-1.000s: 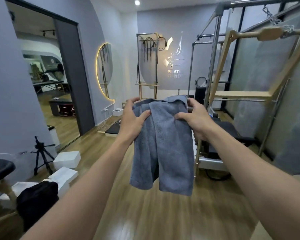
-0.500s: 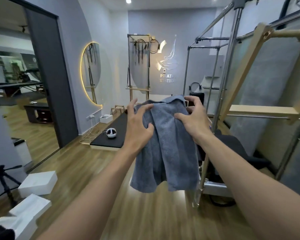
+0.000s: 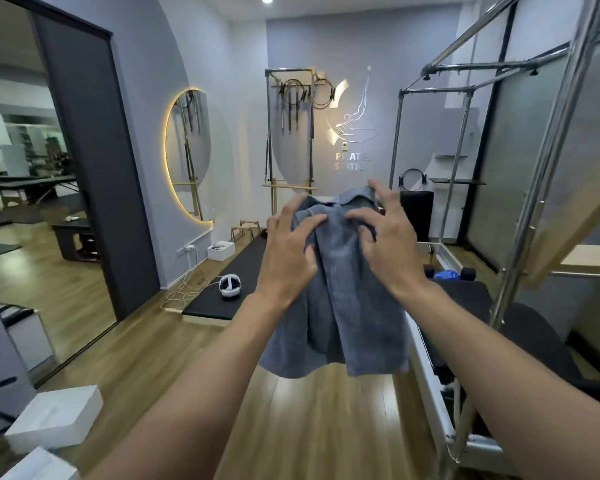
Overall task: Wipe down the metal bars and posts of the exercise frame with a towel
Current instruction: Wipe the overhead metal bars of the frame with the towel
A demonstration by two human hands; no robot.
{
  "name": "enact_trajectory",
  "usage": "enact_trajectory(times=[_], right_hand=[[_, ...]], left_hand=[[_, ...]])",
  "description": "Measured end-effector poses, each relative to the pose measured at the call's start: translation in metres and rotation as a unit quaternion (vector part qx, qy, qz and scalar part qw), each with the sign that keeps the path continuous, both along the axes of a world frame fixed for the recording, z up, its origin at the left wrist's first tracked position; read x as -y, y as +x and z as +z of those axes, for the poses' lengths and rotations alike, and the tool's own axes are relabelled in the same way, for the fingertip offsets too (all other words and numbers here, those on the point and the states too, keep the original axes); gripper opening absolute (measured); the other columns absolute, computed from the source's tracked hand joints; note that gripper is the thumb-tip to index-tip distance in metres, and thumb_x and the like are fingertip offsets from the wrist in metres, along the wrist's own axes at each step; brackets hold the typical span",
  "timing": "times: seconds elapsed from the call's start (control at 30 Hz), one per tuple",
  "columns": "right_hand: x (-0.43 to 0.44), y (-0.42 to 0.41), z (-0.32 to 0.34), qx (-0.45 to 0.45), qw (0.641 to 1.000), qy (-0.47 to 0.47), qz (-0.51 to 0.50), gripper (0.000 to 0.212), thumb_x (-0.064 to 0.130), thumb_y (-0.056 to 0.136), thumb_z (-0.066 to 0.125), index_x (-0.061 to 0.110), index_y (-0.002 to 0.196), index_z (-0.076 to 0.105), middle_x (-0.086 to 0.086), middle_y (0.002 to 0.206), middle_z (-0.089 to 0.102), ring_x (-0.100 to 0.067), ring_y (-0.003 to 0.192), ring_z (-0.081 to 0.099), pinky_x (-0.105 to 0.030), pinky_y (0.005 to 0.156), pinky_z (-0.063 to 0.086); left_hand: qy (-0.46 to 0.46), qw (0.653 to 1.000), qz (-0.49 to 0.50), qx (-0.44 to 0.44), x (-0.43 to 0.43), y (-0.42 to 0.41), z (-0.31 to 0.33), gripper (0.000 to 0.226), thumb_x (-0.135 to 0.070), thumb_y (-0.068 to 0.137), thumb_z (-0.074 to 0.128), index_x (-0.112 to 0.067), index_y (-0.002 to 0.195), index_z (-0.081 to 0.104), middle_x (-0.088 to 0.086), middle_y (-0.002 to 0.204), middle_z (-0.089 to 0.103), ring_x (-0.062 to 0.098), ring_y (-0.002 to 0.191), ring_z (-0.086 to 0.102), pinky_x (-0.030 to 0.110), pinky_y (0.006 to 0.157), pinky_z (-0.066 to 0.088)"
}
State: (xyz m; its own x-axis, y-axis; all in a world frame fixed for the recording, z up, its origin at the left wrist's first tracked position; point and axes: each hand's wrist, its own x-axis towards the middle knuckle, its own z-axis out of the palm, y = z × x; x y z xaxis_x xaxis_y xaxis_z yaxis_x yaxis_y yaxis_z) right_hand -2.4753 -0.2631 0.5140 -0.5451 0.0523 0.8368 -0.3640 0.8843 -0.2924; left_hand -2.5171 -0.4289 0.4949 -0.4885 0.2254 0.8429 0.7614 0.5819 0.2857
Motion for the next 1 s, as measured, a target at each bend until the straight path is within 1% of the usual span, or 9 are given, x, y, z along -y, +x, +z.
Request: enact_trajectory(times=[0.2,0.3,0.43,0.57,0.67,0.73,0.8,0.9,1.0], right_hand=[[0.001,-0.108,-0.003,-0.017,0.99,0.134,-0.051,0.027,-0.003,0.089,0.059,0.005,0.113,0.068,-0.005,0.154,0.036,-0.033,0.137,0.038,-0.045,0.108,0.042],[-0.008,-0.148,0.008,-0.016,0.977,0.193,-0.086,0.034,-0.007,0.085,0.061,0.007,0.115,0.068,-0.003,0.154,0.038,-0.038,0.14,0.035,-0.052,0.096,0.051],[-0.038,-0.198,0.032,-0.05,0.966,0.214,-0.133,0.032,-0.007,0.082,0.062,0.009,0.106,0.074,-0.006,0.144,0.051,-0.044,0.134,0.041,-0.052,0.095,0.052],[-0.075,-0.249,0.051,-0.137,0.953,0.215,-0.162,0.023,-0.004,0.078,0.066,0.011,0.088,0.079,-0.006,0.122,0.068,-0.042,0.121,0.055,-0.041,0.094,0.052],[-0.107,-0.29,0.059,-0.168,0.947,0.211,-0.176,0.019,-0.001,0.08,0.065,0.009,0.09,0.078,-0.008,0.118,0.069,-0.039,0.122,0.055,-0.042,0.096,0.05],[-0.131,-0.316,0.065,-0.177,0.943,0.217,-0.178,0.02,0.008,0.085,0.06,0.006,0.098,0.075,-0.01,0.123,0.066,-0.039,0.126,0.051,-0.042,0.105,0.043],[-0.151,-0.341,0.076,-0.135,0.946,0.225,-0.19,0.037,0.026,0.087,0.066,0.004,0.117,0.068,-0.012,0.137,0.056,-0.037,0.137,0.038,-0.043,0.114,0.033],[-0.171,-0.372,0.099,-0.01,0.947,0.23,-0.225,0.091,0.059,0.077,0.068,0.004,0.145,0.041,-0.009,0.16,0.022,-0.028,0.15,-0.001,-0.037,0.118,0.012],[-0.191,-0.396,0.126,0.04,0.917,0.27,-0.29,0.112,0.061,0.071,0.072,0.003,0.152,0.02,-0.007,0.163,-0.006,-0.023,0.145,-0.025,-0.037,0.115,0.011]], left_hand=[[-0.058,0.998,-0.031,-0.021,0.003,-0.119,0.01,0.051,0.005,0.08,0.06,-0.018,0.125,0.06,0.0,0.144,0.037,0.028,0.125,0.036,0.033,0.093,0.045],[-0.054,0.995,-0.072,-0.033,-0.01,-0.178,0.031,0.051,0.008,0.078,0.058,-0.015,0.123,0.062,0.006,0.142,0.039,0.031,0.127,0.037,0.034,0.101,0.041],[-0.026,0.992,-0.117,-0.035,-0.048,-0.24,0.051,0.05,0.009,0.078,0.057,-0.014,0.122,0.062,0.008,0.141,0.039,0.033,0.125,0.039,0.021,0.105,0.027],[0.032,0.984,-0.172,-0.023,-0.091,-0.296,0.068,0.044,0.008,0.08,0.057,-0.014,0.118,0.065,0.008,0.138,0.039,0.028,0.125,0.04,0.01,0.103,0.023],[0.069,0.976,-0.204,-0.02,-0.128,-0.338,0.082,0.036,0.008,0.081,0.059,-0.013,0.109,0.069,0.008,0.134,0.041,0.023,0.125,0.041,0.008,0.102,0.025],[0.085,0.972,-0.218,-0.013,-0.151,-0.367,0.093,0.033,0.008,0.081,0.059,-0.013,0.105,0.07,0.008,0.133,0.042,0.021,0.124,0.042,0.012,0.103,0.027],[0.092,0.969,-0.23,-0.003,-0.173,-0.397,0.108,0.035,0.01,0.079,0.059,-0.013,0.103,0.07,0.009,0.132,0.043,0.021,0.125,0.042,0.013,0.103,0.028],[0.113,0.961,-0.251,-0.001,-0.204,-0.44,0.133,0.041,0.012,0.075,0.058,-0.017,0.101,0.07,0.007,0.129,0.043,0.018,0.123,0.044,0.012,0.102,0.028],[0.126,0.952,-0.277,-0.016,-0.24,-0.476,0.161,0.041,0.012,0.075,0.058,-0.018,0.102,0.07,0.002,0.125,0.042,0.018,0.121,0.046,0.015,0.103,0.031]])
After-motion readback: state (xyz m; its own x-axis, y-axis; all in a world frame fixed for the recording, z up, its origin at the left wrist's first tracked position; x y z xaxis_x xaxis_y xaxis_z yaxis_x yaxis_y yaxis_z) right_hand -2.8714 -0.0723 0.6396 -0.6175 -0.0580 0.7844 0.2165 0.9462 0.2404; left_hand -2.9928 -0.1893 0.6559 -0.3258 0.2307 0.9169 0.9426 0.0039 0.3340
